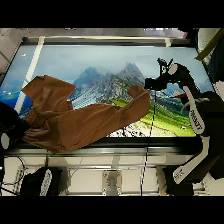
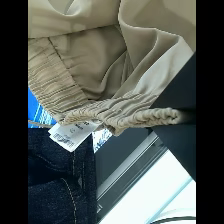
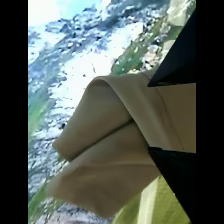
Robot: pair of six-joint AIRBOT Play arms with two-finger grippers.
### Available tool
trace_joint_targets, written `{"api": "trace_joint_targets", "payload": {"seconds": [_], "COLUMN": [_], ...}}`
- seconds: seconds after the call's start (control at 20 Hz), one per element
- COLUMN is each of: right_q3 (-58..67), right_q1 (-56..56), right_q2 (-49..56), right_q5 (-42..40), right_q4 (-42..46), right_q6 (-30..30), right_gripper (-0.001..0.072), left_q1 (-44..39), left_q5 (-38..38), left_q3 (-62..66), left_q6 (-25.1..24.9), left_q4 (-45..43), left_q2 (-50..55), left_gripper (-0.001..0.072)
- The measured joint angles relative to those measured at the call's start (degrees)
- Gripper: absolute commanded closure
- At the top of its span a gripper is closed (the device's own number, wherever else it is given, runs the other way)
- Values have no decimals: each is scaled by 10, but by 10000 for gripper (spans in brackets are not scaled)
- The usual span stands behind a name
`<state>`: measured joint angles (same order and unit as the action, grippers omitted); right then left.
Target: Fold the clothes and pants, and hang the long-sleeved shirts on hangers.
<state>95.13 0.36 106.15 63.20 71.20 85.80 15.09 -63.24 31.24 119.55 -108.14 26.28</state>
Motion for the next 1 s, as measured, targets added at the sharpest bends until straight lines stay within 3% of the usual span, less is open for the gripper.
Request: {"api": "trace_joint_targets", "payload": {"seconds": [0.35,0.4,0.45,0.55,0.75,1.0], "right_q3": [41,43,44,47,86,199], "right_q1": [0,0,0,0,0,-18], "right_q2": [59,65,70,75,78,29], "right_q5": [46,48,50,51,81,234], "right_q4": [14,9,5,-1,5,92], "right_q6": [-7,-9,-11,-13,-18,-33], "right_gripper": [263,288,393,690,697,698], "left_q1": [0,0,0,0,0,17], "left_q5": [0,0,0,0,3,15], "left_q3": [0,0,0,0,1,39], "left_q6": [0,0,0,0,0,0], "left_q4": [0,0,0,0,-3,-50], "left_q2": [0,0,0,0,0,0], "left_gripper": [681,681,681,681,682,682]}}
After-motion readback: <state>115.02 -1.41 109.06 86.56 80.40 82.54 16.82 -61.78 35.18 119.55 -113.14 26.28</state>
